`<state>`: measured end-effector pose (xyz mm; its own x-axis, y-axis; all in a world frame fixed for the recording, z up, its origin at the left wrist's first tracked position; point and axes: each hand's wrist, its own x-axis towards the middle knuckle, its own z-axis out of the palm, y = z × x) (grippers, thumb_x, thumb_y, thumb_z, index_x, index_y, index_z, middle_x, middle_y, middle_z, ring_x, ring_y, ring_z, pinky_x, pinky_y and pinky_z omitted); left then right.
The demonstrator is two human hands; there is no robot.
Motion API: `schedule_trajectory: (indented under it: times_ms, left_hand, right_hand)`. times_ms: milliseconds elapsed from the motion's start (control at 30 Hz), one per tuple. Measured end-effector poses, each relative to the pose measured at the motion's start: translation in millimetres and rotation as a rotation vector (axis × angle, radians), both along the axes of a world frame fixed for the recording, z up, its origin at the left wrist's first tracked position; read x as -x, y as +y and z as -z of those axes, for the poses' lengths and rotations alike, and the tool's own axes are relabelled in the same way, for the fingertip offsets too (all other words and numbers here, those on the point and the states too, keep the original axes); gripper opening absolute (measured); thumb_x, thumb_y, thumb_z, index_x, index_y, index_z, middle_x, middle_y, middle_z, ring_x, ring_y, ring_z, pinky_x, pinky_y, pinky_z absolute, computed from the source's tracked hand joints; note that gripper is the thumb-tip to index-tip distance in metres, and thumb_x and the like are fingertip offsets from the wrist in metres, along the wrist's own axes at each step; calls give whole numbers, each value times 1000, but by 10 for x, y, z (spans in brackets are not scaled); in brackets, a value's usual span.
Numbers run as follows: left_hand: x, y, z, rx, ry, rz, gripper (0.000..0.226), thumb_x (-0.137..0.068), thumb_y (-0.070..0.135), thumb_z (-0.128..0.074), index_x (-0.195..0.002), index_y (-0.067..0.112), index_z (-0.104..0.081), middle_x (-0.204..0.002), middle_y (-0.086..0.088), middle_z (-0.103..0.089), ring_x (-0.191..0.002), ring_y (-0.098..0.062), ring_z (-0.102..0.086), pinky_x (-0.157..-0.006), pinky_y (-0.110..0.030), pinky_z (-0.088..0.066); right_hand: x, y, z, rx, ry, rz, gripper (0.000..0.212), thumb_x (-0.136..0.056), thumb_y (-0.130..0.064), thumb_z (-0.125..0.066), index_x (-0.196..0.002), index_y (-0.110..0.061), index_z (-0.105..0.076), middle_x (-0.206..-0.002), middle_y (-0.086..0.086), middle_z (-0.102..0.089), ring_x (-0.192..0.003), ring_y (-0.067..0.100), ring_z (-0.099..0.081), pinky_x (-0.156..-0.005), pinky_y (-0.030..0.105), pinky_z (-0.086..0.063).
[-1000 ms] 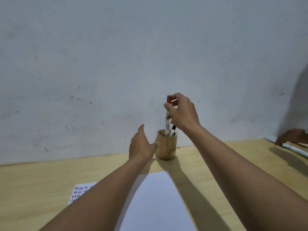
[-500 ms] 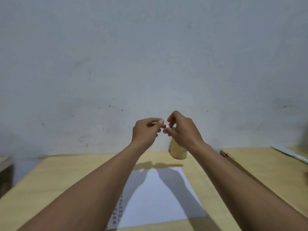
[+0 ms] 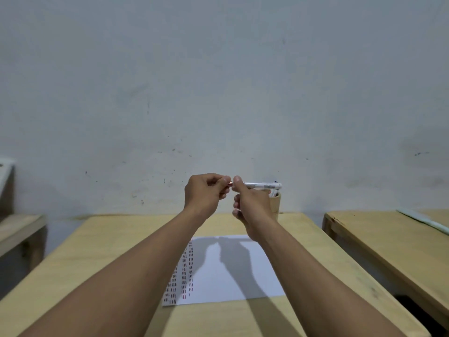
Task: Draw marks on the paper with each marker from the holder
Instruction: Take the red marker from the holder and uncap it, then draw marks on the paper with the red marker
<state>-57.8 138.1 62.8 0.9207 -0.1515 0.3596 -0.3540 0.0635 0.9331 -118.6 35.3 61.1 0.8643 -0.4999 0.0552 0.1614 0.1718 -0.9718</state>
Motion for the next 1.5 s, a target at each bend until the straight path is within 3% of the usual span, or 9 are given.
schedule_trajectory:
  times_ms: [167, 367, 667, 900, 1000, 1133, 1167, 1267, 1500]
  left_hand:
    - [39, 224, 46, -20, -6, 63, 6, -89, 9, -74, -91, 9, -79, -88, -12, -79, -85, -24, -76, -81, -34, -63]
    - [22, 541, 116, -84, 13, -8, 22, -96, 18, -67, -85, 3, -79, -74, -14, -71, -67, -20, -63, -79, -38, -63]
    - [-3, 1179, 495, -593, -25, -290, 9, -74, 21, -85, -73, 15, -79, -67, -5, -75, -65, -17, -71, -58, -23, -49]
    - [23, 1355, 1074, -837, 19, -321, 18, -81, 3, -68, -71, 13, -79, -69, 8, -70, -68, -9, -69, -67, -26, -55]
    - [23, 1330, 1209, -940, -44, -338, 28, -84, 9, -66, -63, 26, -58, -69, 4, -71, -56, -2, -58, -69, -29, -56]
    - [32, 1273, 1205, -1008, -77, -327, 15, -89, 22, -66, -81, 34, -66, -82, -3, -66, -79, -29, -61, -78, -39, -55]
    - [31, 1268, 1201, -989, -60, -329, 17, -90, 24, -67, -103, 30, -77, -96, -6, -73, -92, -32, -66, -82, -38, -54]
    - [106, 1282, 1197, -954, -10, -347, 46, -95, 31, -63, -139, 23, -59, -120, -10, -73, -112, -34, -65, -87, -37, -53]
    - [597, 1326, 1359, -960, -7, -448, 41, -104, 33, -37, -136, 15, -56, -127, -10, -68, -118, -35, -61, -94, -43, -47]
  right_hand:
    - [-36, 170, -26, -266, -83, -41, 18, -94, -9, -63, -78, -4, -67, -60, 1, -55, -46, 8, -48, -45, 16, -46]
    - [-32, 333, 55, -342, -88, -67, 12, -90, -2, -63, -78, -2, -63, -59, 6, -58, -43, 9, -51, -43, 16, -48]
    - [3, 570, 410, -51, 31, -146, 8, -86, -6, -66, -78, -4, -65, -62, 4, -54, -49, 12, -47, -48, 22, -44]
    - [85, 706, 656, 168, 112, -190, 16, -89, -16, -65, -94, -1, -67, -66, 3, -59, -50, 12, -54, -49, 24, -47]
    - [119, 701, 723, 255, 141, -210, 17, -91, -17, -65, -99, -1, -67, -70, 3, -63, -56, 12, -59, -53, 25, -51]
    - [157, 666, 820, 338, 169, -246, 20, -92, -15, -64, -102, 1, -69, -76, 8, -66, -62, 16, -63, -54, 24, -53]
    - [168, 656, 848, 351, 176, -245, 20, -92, -15, -65, -101, 2, -69, -75, 9, -66, -61, 16, -63, -54, 24, -54]
    - [234, 642, 910, 468, 202, -221, 21, -88, -19, -69, -96, 1, -70, -71, 7, -67, -56, 15, -63, -52, 26, -53]
    - [437, 648, 1125, 661, 276, -135, 20, -84, -28, -69, -85, -8, -66, -71, 2, -69, -53, 15, -60, -52, 31, -48]
